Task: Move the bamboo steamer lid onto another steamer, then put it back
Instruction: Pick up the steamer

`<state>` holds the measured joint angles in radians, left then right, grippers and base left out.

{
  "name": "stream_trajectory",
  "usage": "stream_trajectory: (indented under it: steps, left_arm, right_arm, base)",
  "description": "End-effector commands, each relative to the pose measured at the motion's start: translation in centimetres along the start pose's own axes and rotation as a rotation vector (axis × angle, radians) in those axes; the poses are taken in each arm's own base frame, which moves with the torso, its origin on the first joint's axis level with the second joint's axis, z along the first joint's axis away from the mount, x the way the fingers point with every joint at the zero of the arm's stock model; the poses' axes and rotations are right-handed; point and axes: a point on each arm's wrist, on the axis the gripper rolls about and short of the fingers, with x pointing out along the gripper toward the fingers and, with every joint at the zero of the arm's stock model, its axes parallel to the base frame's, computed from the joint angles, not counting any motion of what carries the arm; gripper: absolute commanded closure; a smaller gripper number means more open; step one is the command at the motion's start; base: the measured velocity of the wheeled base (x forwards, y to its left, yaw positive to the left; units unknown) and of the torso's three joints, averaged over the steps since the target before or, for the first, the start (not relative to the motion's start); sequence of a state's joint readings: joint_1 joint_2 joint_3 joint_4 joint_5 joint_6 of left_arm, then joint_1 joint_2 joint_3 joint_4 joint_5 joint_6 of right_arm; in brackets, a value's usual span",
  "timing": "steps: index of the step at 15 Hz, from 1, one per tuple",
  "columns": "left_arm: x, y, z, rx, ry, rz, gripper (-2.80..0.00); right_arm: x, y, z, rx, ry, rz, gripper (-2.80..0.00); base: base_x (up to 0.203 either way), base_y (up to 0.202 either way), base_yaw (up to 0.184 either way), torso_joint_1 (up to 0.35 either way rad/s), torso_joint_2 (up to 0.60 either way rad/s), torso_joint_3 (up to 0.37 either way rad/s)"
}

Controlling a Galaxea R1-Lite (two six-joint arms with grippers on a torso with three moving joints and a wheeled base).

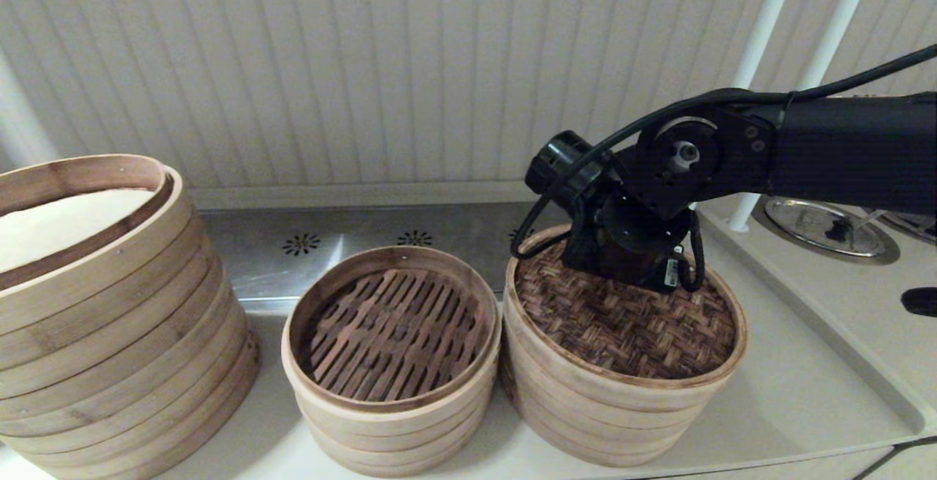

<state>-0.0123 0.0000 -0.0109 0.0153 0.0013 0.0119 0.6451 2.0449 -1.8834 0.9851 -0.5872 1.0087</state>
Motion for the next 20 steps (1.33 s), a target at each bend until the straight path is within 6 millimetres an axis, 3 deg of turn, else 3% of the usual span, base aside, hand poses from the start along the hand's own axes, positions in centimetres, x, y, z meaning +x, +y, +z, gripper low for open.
stream_trajectory:
  steps: [1,20]
  left_arm:
    - [0.0,0.0,0.0,0.000,0.002,0.000,0.00]
    - [0.0,0.0,0.0,0.000,0.002,0.000,0.00]
  right_arm:
    - [0.0,-0.1,0.0,0.003,0.002,-0.008,0.00]
    - [-3.5,-1.2,2.0,0.025,-0.096,0.061,0.00]
  base:
    - [0.000,0.000,0.000,0.000,0.00,0.000]
    - [0.000,0.000,0.000,0.000,0.00,0.000]
